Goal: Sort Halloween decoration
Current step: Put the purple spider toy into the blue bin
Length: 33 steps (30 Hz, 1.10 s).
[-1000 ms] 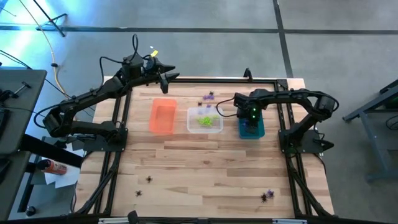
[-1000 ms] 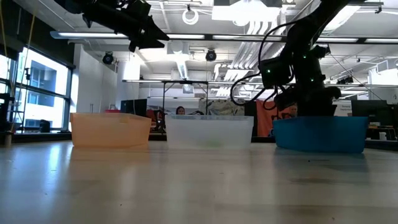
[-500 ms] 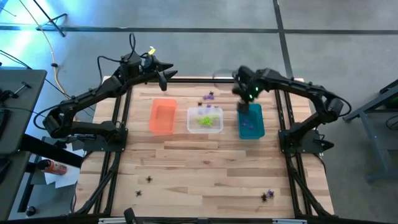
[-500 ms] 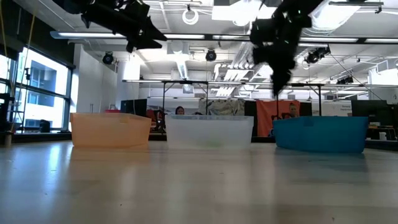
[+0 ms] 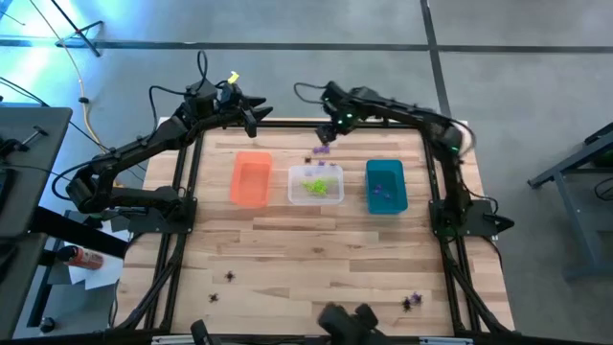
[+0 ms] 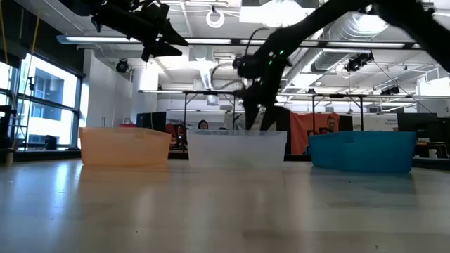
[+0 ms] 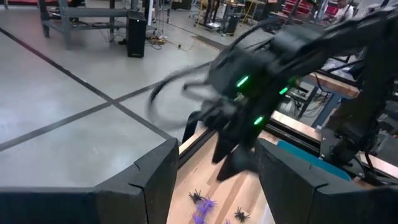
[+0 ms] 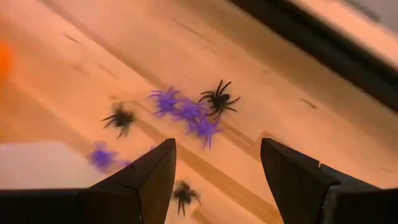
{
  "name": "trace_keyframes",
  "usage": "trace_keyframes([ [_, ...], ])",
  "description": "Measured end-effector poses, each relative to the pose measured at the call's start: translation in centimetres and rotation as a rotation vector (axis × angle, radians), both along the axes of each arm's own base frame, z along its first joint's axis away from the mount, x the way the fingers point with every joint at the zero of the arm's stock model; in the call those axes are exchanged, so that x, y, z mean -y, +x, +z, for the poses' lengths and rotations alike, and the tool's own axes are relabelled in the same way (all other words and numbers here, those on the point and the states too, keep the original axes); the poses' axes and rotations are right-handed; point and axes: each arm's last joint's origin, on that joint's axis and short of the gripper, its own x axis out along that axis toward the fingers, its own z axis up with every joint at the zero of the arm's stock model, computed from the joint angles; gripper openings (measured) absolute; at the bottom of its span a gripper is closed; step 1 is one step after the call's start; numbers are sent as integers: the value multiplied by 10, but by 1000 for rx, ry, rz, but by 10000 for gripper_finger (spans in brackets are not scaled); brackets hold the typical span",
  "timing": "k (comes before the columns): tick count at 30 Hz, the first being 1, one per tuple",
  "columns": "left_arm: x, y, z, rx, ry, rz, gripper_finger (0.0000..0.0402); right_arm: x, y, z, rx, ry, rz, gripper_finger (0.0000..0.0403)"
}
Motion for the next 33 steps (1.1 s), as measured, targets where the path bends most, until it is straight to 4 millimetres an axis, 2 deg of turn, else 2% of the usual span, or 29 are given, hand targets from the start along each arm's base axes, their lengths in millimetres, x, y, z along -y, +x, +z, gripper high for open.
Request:
trace_keyframes([
  [3,0,0,0,1,0,0,200,8,14,-20,-68,67,12,216],
  [7,0,0,0,2,1,0,200,9,27,-39,-156,89,33,192],
  [16,0,0,0,8,-15,3,200,7,36,-62,-202,123,12,146],
  [27,0,0,0,7,-16,3,200,5,44,-67,-186,87,1,128],
  [30,0,0,0,7,-16,3,200,4,41,-67,-214,82,43,94],
  [33,0,0,0,7,-16,2,200,2,38,-66,-246,90,99,37],
])
